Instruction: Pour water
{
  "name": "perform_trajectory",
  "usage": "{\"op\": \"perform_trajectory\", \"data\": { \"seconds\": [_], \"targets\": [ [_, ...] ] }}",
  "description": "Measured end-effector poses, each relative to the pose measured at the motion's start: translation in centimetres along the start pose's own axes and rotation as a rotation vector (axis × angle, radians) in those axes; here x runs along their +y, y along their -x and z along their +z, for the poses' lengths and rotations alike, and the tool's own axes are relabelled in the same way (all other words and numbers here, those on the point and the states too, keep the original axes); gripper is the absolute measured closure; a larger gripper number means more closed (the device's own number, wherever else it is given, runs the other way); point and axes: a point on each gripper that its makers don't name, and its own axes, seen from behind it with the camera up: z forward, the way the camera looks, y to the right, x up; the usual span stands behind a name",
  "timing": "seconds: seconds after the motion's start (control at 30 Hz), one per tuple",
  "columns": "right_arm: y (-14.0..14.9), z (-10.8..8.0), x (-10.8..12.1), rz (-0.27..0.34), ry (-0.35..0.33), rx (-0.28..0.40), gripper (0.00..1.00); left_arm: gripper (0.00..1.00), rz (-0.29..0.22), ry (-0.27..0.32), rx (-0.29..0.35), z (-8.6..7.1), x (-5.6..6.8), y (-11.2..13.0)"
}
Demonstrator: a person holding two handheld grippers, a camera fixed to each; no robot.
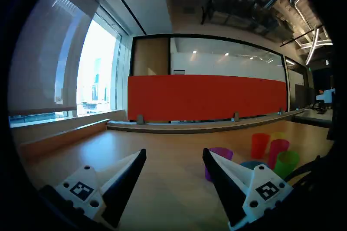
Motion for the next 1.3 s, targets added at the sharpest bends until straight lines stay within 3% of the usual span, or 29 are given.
{"op": "perform_trajectory", "data": {
  "seconds": [0.97, 1.3],
  "targets": [
    [0.2, -0.6, 0.2, -0.006, -0.016, 0.012, 0.01, 0.03, 0.002, 0.006, -0.017, 0.2, 0.1, 0.5],
    [0.3, -0.9, -1.3, -0.019, -0.079, 0.047, 0.01, 0.03, 0.002, 0.006, -0.017, 0.2, 0.2, 0.5]
  ]
}}
